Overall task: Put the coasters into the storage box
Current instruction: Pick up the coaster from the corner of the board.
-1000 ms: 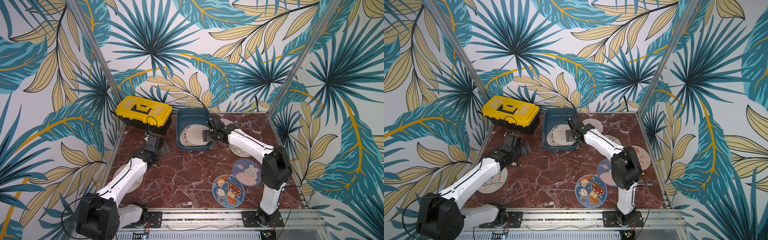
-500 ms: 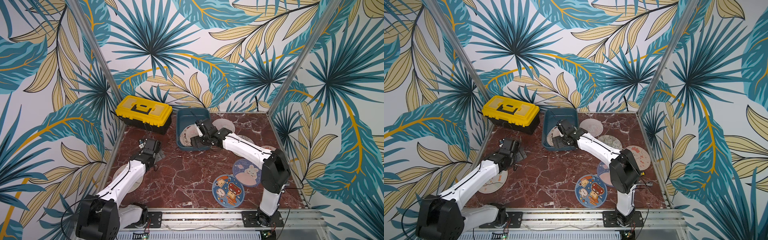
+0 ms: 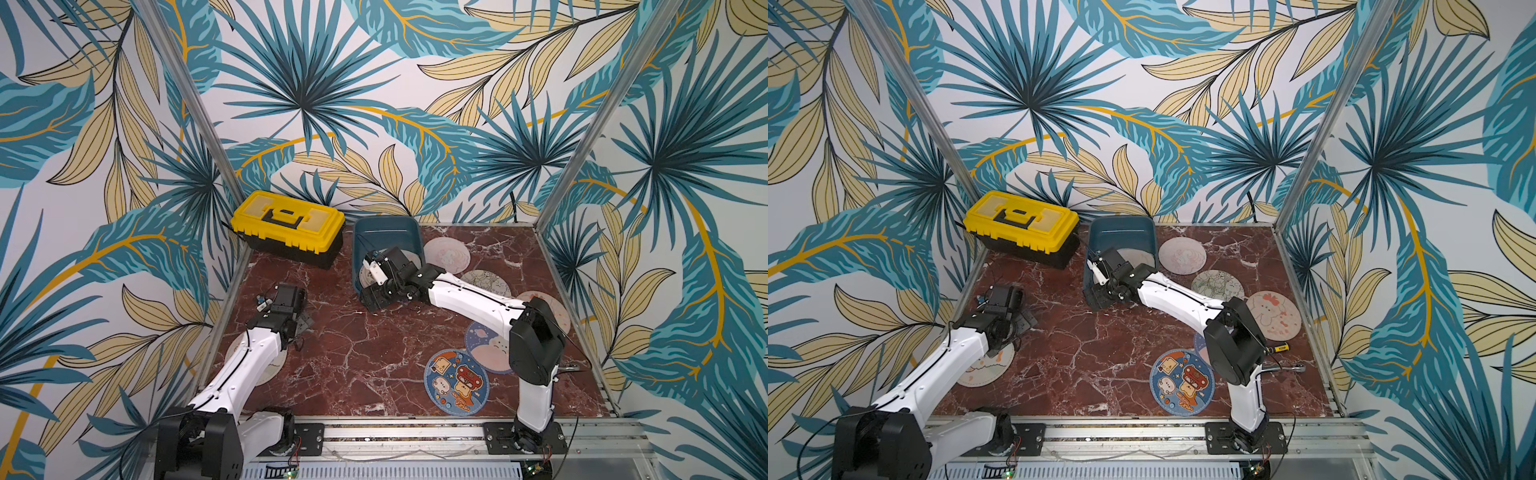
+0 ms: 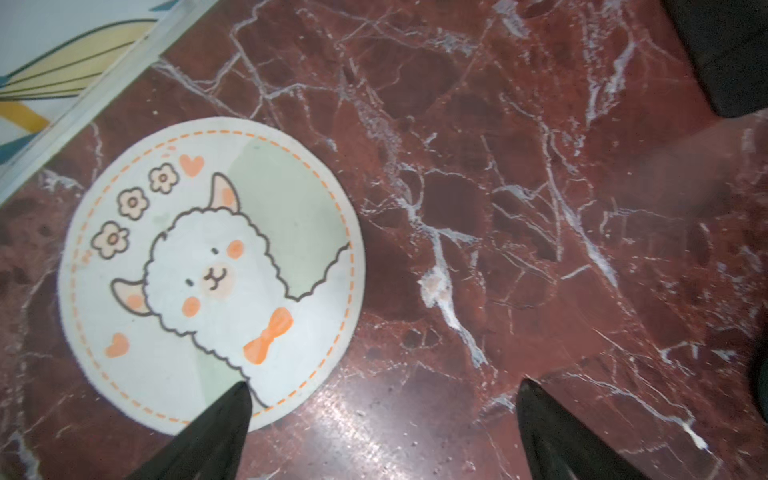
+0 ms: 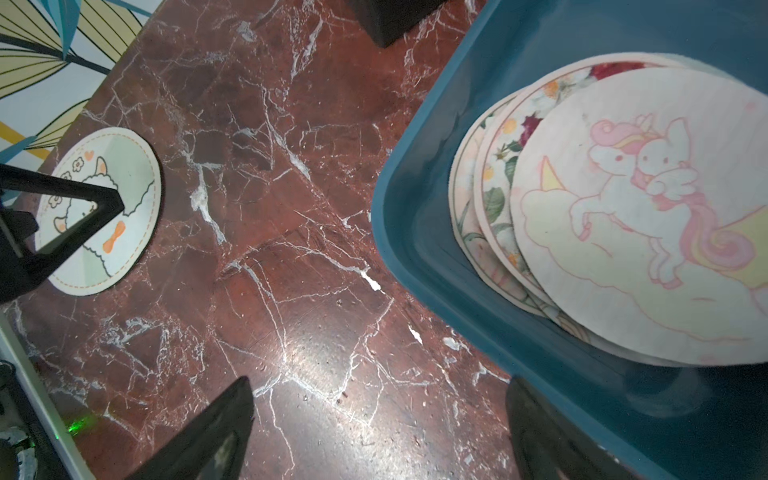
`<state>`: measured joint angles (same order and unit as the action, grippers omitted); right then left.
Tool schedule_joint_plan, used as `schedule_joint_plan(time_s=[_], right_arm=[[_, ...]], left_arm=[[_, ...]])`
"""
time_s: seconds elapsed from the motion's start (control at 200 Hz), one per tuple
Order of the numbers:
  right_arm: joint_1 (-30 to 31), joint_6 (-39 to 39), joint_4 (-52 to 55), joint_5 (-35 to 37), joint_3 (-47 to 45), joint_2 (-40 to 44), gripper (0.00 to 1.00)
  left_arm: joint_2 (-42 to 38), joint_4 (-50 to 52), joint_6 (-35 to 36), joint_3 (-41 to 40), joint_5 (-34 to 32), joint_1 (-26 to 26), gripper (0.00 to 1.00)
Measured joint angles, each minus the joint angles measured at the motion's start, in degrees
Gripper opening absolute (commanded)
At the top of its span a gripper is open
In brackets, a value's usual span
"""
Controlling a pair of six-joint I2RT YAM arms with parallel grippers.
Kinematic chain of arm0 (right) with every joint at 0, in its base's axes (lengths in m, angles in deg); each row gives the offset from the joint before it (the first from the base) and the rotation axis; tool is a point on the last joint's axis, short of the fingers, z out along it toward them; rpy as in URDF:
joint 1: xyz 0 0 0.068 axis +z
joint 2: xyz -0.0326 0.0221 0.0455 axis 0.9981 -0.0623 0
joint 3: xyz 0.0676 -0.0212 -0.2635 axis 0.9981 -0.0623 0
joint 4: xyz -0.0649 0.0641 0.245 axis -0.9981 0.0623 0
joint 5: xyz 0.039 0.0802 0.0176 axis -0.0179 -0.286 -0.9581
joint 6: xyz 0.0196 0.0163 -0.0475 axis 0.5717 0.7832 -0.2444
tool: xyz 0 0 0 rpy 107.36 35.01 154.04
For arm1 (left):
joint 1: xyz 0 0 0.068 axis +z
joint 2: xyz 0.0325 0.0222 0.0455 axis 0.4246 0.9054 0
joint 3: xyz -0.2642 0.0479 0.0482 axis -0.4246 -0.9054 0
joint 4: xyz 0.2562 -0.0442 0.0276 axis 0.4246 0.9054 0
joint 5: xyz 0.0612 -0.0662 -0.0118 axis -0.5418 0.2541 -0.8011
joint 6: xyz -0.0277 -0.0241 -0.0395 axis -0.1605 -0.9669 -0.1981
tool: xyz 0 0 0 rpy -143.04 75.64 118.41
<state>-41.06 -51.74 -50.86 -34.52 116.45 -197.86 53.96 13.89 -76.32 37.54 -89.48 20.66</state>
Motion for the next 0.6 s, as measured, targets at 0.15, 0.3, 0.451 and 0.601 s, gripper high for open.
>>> schedule_joint_plan(time_s=[0.15,0.3,0.451,0.601], right_arm=[[0.00,0.00,-1.01,-1.07,-0.04,-0.55,0.94],[0.07,-0.02,-2.34,-2.14,-0.07,-0.63,0.94],[0.07,0.00,-3.85,-3.13,-0.26,-0.96,0.94],[0.07,0.00,-4.66,-3.72,-0.92,-0.98,0.94]], left_arm=[[-0.63,1.81,0.04,-0.74,0.26,3.37,0.99],[1.90,2.69,0.61,-0.74,0.85,5.55,1.00],[5.92,2.99,1.20,-0.68,1.81,5.97,1.00],[10.10,3.06,1.66,-0.66,2.78,6.08,1.00]])
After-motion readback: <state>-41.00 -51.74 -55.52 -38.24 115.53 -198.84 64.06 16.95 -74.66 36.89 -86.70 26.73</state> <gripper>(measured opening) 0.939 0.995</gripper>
